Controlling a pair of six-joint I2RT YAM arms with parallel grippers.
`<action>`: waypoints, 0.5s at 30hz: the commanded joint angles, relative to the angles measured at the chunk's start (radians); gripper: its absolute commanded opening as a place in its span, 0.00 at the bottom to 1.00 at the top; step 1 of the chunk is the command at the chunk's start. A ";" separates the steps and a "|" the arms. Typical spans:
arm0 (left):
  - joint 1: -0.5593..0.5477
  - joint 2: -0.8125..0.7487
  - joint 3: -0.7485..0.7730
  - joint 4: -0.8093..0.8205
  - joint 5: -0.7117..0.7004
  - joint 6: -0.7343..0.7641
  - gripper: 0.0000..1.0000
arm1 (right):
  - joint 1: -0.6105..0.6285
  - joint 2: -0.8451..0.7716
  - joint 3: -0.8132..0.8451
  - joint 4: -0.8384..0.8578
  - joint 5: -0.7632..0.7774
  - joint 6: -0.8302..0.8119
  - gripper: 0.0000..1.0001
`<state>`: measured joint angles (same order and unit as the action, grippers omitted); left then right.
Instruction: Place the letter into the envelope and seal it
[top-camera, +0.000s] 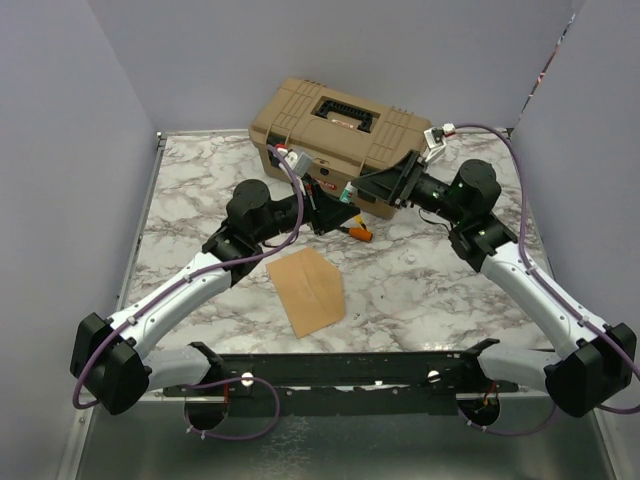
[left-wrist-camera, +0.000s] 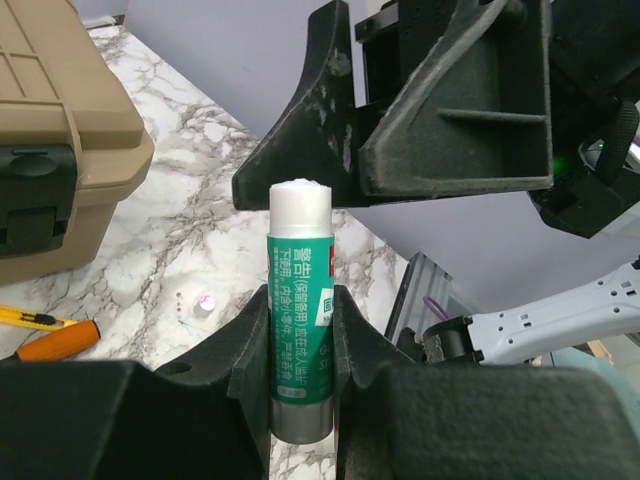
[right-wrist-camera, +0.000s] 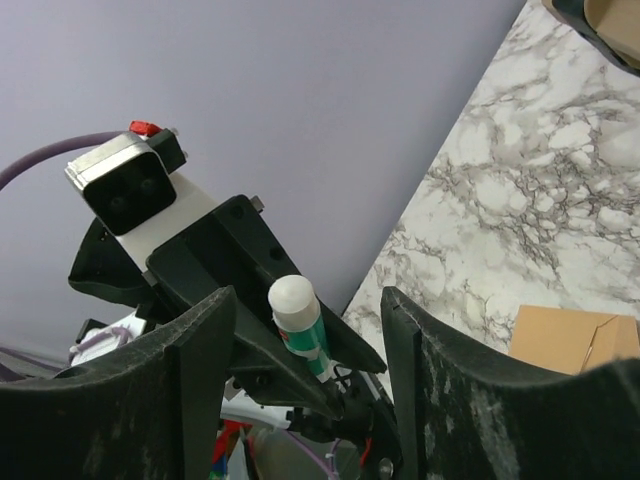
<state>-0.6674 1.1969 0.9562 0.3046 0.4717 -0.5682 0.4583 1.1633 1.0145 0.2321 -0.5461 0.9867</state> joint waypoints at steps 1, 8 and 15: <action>0.003 -0.026 -0.014 0.034 0.013 -0.002 0.00 | 0.003 0.031 0.036 0.026 -0.079 0.014 0.62; 0.002 -0.008 -0.004 0.034 0.032 -0.010 0.00 | 0.003 0.070 0.060 0.033 -0.137 -0.003 0.53; 0.003 0.007 0.029 0.033 0.037 -0.049 0.00 | 0.003 0.065 0.059 0.049 -0.134 -0.002 0.27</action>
<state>-0.6674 1.1969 0.9535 0.3111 0.4816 -0.5812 0.4583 1.2392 1.0573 0.2474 -0.6582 0.9920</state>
